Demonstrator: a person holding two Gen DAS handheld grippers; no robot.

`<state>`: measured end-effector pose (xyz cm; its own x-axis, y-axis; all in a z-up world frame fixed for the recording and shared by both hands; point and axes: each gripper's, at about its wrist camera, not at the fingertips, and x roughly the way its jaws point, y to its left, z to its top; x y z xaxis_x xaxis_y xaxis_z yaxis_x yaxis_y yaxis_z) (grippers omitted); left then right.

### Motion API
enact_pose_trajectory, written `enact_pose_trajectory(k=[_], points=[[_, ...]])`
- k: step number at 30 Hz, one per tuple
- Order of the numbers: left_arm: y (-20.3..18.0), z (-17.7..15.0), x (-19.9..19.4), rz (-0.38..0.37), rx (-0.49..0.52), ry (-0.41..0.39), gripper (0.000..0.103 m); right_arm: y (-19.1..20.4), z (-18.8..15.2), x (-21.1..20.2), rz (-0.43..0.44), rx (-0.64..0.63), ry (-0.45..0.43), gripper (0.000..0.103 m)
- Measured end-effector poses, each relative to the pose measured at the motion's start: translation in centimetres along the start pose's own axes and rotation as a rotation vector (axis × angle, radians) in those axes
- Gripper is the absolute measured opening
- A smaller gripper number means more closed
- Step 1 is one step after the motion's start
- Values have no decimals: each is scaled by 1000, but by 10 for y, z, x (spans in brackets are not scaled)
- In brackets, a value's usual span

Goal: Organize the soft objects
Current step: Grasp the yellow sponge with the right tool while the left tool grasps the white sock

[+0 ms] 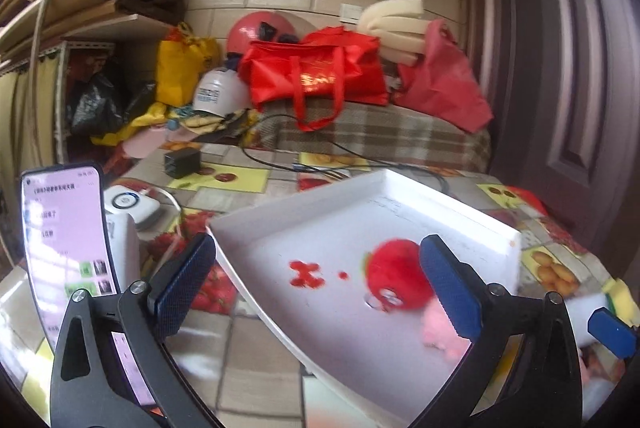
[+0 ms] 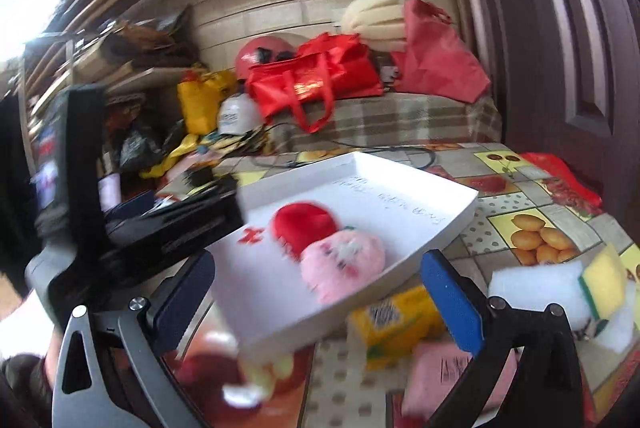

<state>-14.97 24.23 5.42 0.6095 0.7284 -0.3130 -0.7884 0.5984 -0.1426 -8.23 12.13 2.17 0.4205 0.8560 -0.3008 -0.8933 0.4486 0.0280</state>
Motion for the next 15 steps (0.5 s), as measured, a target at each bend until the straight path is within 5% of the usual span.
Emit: enact_pose_trajectory(k=[4, 10, 15], points=[[-14, -7, -18, -105, 39, 16, 103, -5, -10, -34, 25, -56, -1, 103], [-63, -25, -37, -346, 196, 124, 103, -67, -15, -85, -57, 54, -12, 103], [-100, -42, -44, -533, 285, 259, 103, -106, -25, -100, -55, 57, 115, 103]])
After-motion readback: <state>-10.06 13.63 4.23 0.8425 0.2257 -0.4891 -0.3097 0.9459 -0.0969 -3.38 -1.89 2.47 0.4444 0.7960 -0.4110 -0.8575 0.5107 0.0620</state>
